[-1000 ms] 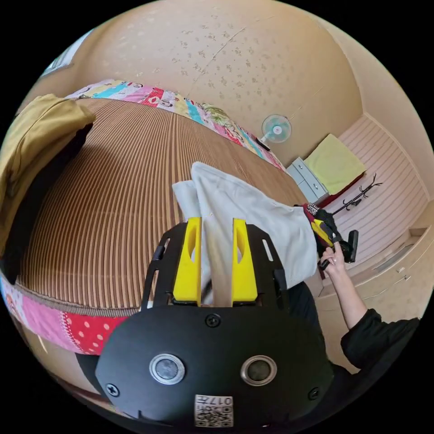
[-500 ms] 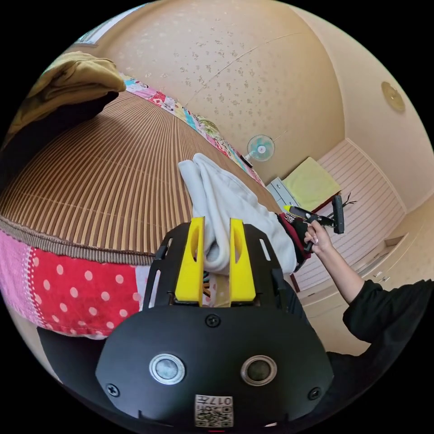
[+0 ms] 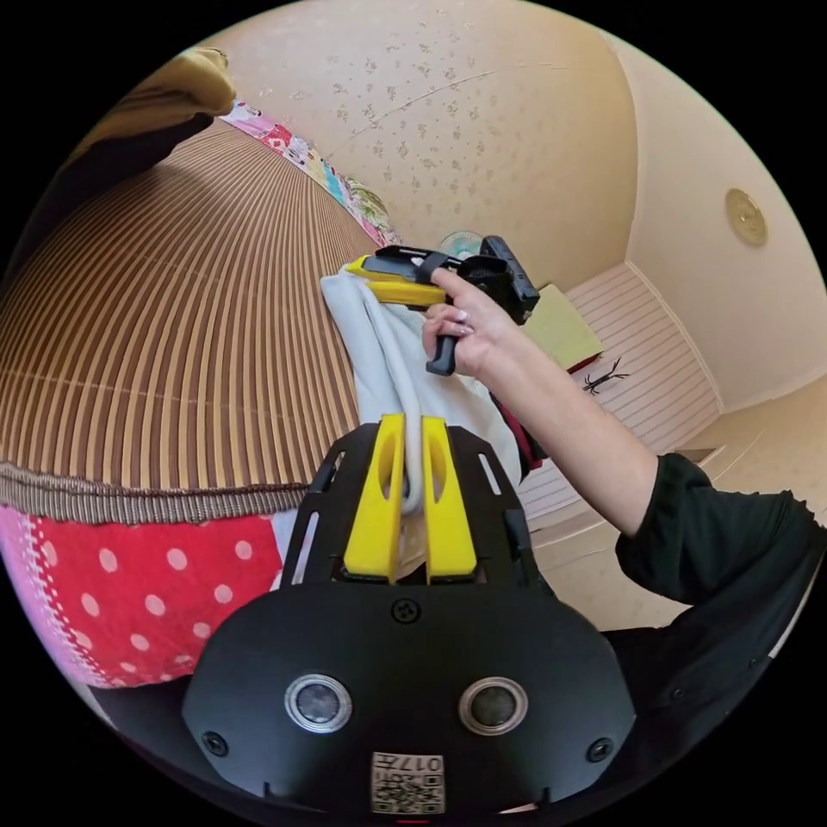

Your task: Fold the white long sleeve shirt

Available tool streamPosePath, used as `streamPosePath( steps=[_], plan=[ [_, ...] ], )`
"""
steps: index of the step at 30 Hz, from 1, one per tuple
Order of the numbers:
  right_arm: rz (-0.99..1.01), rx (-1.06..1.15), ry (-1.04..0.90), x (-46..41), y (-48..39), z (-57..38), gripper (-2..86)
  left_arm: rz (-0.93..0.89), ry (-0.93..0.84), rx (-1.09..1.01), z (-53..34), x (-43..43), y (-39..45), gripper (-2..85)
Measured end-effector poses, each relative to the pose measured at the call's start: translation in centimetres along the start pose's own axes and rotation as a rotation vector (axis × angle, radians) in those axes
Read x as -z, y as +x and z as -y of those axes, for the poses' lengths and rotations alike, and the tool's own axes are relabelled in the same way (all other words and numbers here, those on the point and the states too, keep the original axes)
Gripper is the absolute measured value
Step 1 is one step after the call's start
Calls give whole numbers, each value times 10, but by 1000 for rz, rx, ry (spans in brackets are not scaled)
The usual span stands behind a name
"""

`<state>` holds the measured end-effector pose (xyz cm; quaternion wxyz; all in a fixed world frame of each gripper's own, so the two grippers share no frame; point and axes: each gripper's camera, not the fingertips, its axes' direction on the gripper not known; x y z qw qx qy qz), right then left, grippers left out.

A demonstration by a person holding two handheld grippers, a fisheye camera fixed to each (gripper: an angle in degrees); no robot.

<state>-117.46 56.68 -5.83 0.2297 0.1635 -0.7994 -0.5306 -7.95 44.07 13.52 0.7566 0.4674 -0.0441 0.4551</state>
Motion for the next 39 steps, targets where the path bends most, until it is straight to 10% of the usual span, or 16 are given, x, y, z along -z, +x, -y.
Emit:
streamPosePath(
  steps=[8, 13, 30, 39],
  plan=[
    [-8, 109, 294, 6, -26, -47, 37, -48, -3, 7, 5, 29, -4, 42],
    [-76, 283, 16, -56, -17, -44, 94, 0, 34, 57, 4, 53, -17, 108],
    [271, 239, 31, 34, 25, -154, 153, 59, -98, 148, -4, 50, -18, 148],
    [30, 256, -162, 7, -10, -154, 196, 40, -90, 86, -21, 49, -15, 90]
  ],
)
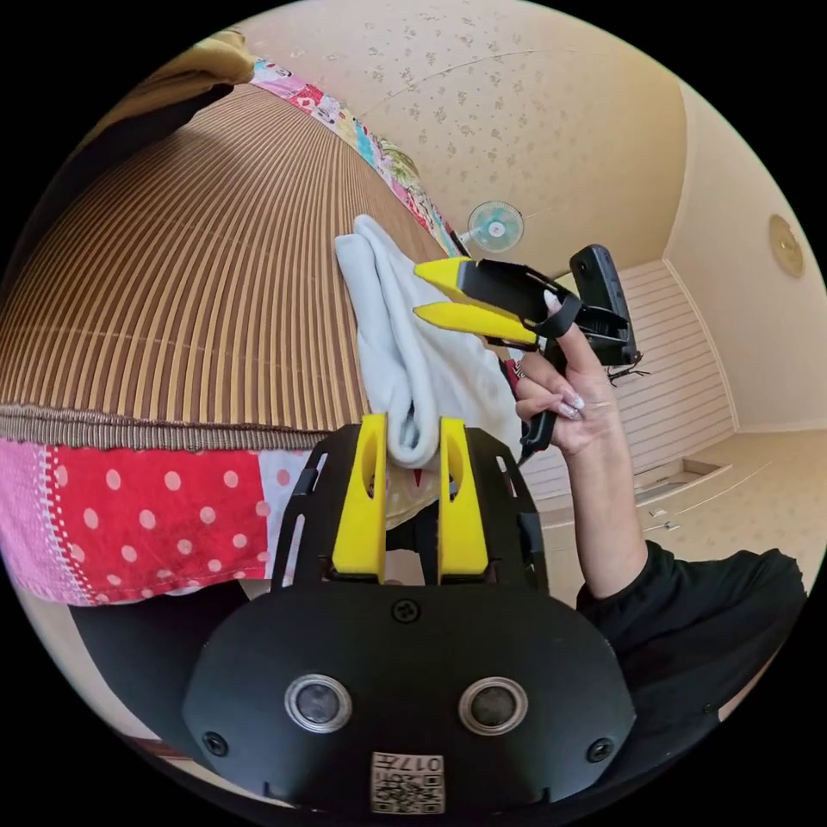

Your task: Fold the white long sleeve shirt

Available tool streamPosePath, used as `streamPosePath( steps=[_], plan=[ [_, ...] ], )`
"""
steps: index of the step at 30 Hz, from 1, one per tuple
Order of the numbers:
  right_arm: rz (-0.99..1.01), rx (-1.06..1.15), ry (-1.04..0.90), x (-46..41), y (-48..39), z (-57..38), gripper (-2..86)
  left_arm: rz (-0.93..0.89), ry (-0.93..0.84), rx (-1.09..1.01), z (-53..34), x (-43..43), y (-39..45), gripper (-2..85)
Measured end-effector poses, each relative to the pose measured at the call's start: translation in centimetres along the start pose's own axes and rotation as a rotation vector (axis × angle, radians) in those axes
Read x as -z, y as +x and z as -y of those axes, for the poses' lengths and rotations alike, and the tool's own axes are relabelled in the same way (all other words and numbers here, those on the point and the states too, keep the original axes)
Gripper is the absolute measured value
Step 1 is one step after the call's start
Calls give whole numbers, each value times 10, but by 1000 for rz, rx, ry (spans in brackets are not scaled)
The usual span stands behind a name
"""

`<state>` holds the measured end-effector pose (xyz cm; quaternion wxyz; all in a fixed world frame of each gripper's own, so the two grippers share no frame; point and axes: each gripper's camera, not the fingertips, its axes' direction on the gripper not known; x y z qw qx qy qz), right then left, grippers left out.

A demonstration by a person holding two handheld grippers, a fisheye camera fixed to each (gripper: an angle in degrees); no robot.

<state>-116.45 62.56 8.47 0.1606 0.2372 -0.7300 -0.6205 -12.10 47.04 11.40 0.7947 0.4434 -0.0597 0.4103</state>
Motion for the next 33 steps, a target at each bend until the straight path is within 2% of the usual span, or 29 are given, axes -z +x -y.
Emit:
streamPosePath(
  steps=[5, 9, 11, 13, 16, 19, 23, 25, 28, 30, 33],
  plan=[
    [-238, 67, -115, -5, -55, 6, 233, 58, 157, -221, -27, 14, 47, 76],
    [-421, 117, -276, -31, -87, 16, 231, -7, 222, -273, -44, 11, 55, 65],
    [-518, 141, -357, -46, -91, 22, 208, 33, 238, -310, -52, 6, 61, 64],
    [-687, 197, -418, -58, -102, 22, 149, 66, 239, -360, -59, 4, 66, 64],
    [-802, 270, -410, -47, -115, 17, 87, 40, 309, -453, -73, 13, 65, 76],
    [-687, 280, -331, 6, -110, 13, 70, -51, 390, -506, -82, 29, 52, 93],
    [-354, 202, -92, 124, -65, -7, 66, -77, 247, -476, -69, 14, 35, 111],
    [-136, 128, 119, 207, -13, -46, 65, -108, 171, -477, -63, -1, 30, 113],
    [89, 41, 321, 285, 64, -114, 65, -147, 85, -469, -57, -23, 24, 114],
    [140, 3, 417, 316, 103, -159, 65, -153, 48, -468, -55, -32, 22, 114],
    [117, -123, 509, 338, 162, -227, 67, -180, 2, -449, -51, -46, 14, 114]
  ],
)
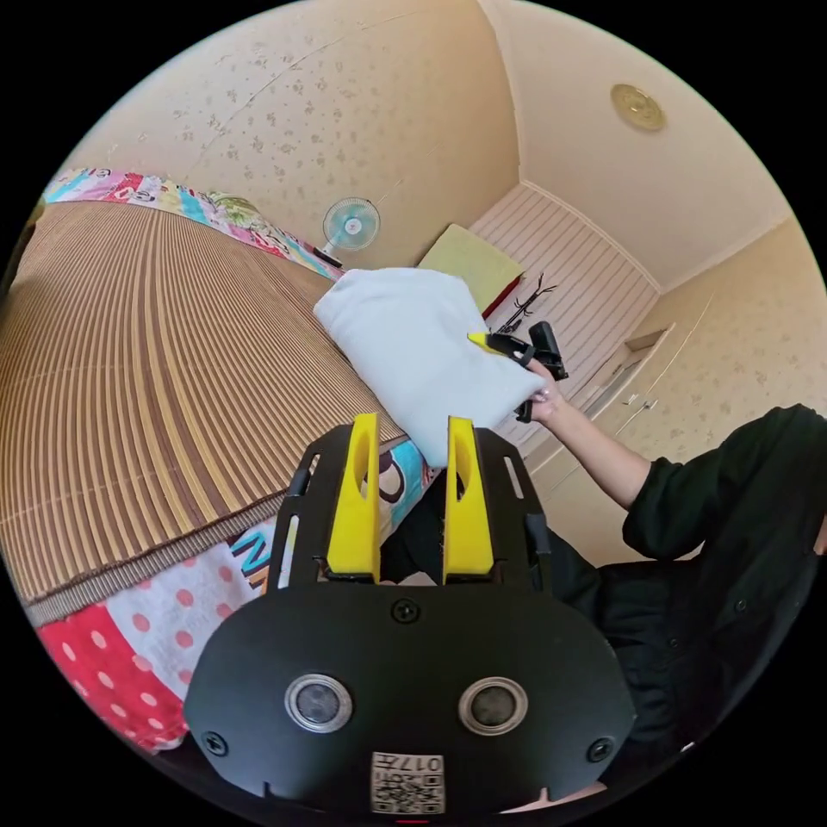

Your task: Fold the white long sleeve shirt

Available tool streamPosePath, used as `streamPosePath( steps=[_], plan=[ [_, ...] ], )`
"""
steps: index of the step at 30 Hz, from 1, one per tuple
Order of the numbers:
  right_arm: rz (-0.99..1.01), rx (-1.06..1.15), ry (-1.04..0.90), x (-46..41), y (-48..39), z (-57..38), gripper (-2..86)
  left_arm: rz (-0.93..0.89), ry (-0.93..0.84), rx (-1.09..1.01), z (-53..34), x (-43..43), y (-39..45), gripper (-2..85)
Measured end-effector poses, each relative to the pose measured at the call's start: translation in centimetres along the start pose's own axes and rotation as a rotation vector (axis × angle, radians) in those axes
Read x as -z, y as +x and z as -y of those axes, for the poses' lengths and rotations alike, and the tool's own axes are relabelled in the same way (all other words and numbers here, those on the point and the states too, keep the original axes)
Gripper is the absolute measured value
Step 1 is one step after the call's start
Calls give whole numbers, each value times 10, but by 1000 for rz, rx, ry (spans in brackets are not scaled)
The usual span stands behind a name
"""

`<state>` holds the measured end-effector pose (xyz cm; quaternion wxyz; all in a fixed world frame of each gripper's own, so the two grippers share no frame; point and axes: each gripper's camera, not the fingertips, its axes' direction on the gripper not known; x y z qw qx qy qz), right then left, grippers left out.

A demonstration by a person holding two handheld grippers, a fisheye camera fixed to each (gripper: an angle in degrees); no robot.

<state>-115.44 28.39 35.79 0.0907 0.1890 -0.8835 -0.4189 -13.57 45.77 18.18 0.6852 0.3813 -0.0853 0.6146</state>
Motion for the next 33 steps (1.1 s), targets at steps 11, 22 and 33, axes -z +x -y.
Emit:
streamPosePath(
  steps=[11, 22, 33],
  plan=[
    [-91, -155, 41, 57, 37, -33, 68, -53, -60, 58, -11, -18, -35, 125],
    [-271, -30, -71, 108, -4, 31, 89, -76, -108, 75, -5, -37, -59, 129],
    [-222, -218, 213, 271, -19, -42, 130, -96, -211, 76, 32, -79, -45, 155]
  ],
)
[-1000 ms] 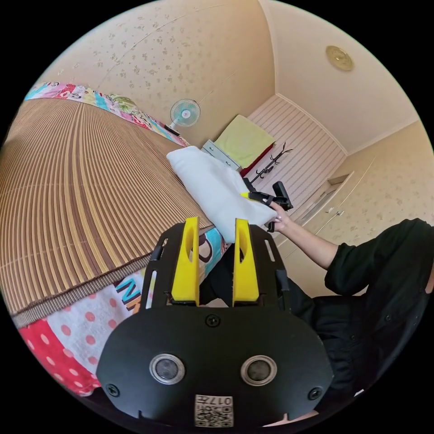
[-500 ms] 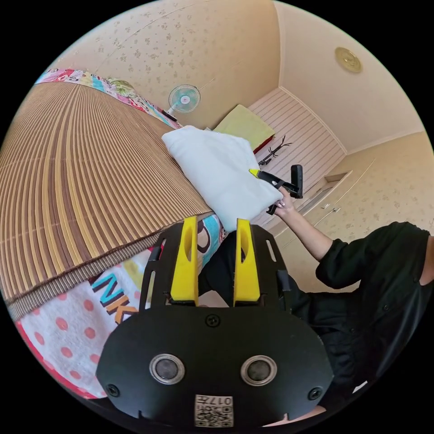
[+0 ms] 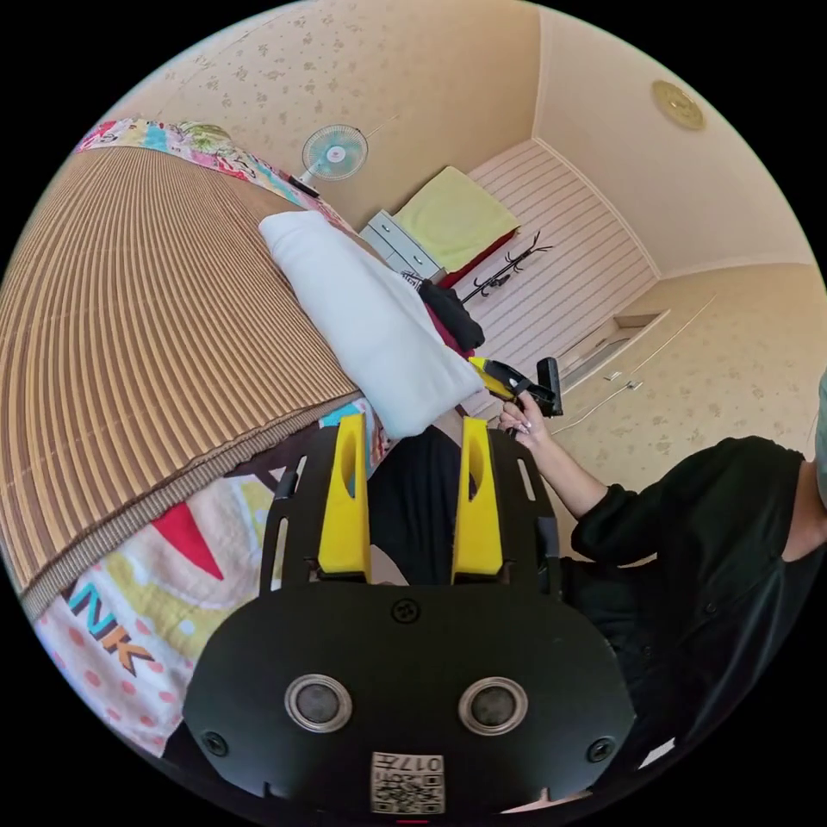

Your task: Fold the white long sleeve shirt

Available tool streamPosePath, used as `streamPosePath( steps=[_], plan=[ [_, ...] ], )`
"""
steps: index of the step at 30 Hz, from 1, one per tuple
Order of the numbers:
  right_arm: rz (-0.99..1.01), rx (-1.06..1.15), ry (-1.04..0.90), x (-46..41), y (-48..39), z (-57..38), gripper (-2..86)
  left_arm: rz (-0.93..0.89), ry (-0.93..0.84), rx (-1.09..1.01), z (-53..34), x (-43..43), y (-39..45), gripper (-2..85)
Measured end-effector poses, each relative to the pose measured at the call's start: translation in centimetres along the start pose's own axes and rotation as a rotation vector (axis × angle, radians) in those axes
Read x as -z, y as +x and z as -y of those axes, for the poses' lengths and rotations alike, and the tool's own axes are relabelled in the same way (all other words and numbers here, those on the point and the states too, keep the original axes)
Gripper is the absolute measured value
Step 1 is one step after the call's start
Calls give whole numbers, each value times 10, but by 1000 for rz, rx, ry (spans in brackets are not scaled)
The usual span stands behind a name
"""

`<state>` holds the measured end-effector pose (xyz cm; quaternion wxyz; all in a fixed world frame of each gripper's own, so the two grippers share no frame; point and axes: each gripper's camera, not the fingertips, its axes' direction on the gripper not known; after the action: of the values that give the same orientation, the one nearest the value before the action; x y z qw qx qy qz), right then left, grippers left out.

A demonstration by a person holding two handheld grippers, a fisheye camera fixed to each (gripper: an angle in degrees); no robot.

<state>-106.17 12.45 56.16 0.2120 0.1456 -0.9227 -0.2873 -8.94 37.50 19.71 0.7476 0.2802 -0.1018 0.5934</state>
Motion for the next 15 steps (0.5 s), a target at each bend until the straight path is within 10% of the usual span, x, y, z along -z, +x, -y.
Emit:
streamPosePath(
  steps=[15],
  plan=[
    [574, -201, -270, 62, -10, -10, 226, -298, 57, 400, 7, -86, -31, 67]
  ],
)
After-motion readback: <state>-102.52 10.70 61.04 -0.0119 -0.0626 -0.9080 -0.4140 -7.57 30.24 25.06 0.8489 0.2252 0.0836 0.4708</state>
